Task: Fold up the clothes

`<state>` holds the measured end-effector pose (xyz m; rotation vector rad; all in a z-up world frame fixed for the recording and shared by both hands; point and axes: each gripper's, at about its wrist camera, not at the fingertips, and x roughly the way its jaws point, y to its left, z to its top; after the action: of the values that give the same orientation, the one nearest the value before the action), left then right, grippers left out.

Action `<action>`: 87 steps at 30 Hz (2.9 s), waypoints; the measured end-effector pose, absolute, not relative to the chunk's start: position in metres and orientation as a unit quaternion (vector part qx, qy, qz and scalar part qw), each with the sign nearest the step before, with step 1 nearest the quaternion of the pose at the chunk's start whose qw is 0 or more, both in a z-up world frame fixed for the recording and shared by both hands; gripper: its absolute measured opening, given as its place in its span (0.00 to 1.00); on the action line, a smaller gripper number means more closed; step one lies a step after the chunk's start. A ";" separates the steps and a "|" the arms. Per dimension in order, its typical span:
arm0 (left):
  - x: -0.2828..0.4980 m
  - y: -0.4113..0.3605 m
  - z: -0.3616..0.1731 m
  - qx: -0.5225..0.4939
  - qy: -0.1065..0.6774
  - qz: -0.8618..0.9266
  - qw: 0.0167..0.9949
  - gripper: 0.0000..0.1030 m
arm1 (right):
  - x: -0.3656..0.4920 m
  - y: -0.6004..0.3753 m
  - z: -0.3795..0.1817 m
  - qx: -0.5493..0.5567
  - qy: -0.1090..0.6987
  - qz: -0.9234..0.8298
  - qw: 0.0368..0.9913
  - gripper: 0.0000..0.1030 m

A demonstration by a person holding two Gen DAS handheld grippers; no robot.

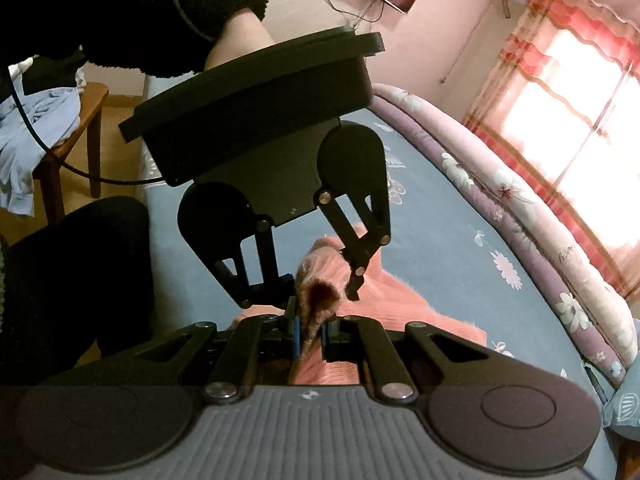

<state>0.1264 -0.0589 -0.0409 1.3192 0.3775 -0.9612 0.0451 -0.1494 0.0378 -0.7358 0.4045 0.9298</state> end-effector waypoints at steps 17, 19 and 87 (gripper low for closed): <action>0.114 -0.065 -0.047 0.634 0.122 -0.408 0.646 0.15 | 0.053 -0.158 0.038 -0.326 0.188 0.424 0.824 0.14; 0.116 -0.064 -0.044 0.625 0.124 -0.396 0.661 0.12 | 0.052 -0.163 0.040 -0.311 0.183 0.412 0.836 0.18; 0.204 -0.045 0.075 0.294 0.156 -0.234 0.913 0.12 | 0.103 -0.279 -0.017 0.064 0.232 -0.053 0.969 0.28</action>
<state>0.2040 -0.0449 0.0747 0.6066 0.3222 -0.4810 0.1034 -0.2790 -0.0173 0.1294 0.4680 -0.1072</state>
